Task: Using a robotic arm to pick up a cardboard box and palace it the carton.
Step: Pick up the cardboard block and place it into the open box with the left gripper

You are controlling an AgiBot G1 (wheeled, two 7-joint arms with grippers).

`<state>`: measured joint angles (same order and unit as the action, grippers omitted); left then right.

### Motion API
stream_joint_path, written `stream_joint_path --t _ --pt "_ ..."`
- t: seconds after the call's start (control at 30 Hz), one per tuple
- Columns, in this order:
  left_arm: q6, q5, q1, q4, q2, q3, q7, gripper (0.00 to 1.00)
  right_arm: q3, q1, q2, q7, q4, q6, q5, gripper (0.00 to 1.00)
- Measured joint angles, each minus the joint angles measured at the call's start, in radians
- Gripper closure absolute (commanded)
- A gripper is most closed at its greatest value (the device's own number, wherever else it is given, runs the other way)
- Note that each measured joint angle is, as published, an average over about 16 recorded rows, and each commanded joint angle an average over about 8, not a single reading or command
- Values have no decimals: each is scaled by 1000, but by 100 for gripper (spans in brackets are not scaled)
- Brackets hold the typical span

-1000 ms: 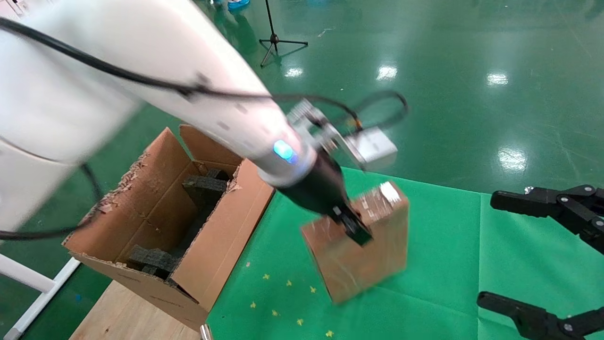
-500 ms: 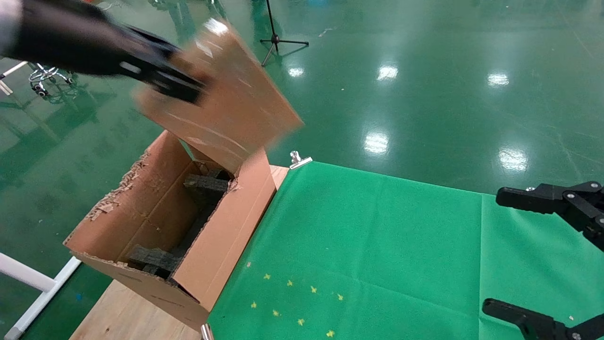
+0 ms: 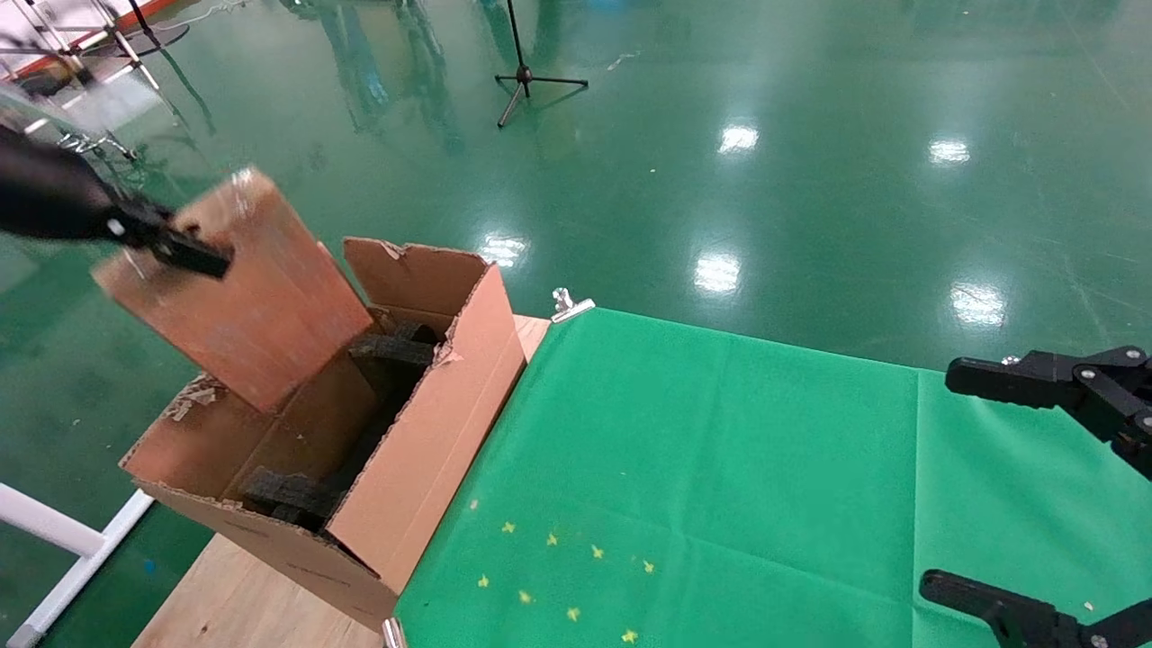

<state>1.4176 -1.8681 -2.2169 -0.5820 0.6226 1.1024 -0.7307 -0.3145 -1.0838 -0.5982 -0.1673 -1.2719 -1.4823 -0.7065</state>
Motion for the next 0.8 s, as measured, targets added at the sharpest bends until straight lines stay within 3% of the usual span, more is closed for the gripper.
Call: stream_joint_path --t 0.37,0.8 --pt "-219 -25 95 392 135 14 25 100 0 0 0 0 0 0 0 0" --pt "-510 2 249 544 215 -8 -20 100 -1 0 0 0 0 0 0 0"
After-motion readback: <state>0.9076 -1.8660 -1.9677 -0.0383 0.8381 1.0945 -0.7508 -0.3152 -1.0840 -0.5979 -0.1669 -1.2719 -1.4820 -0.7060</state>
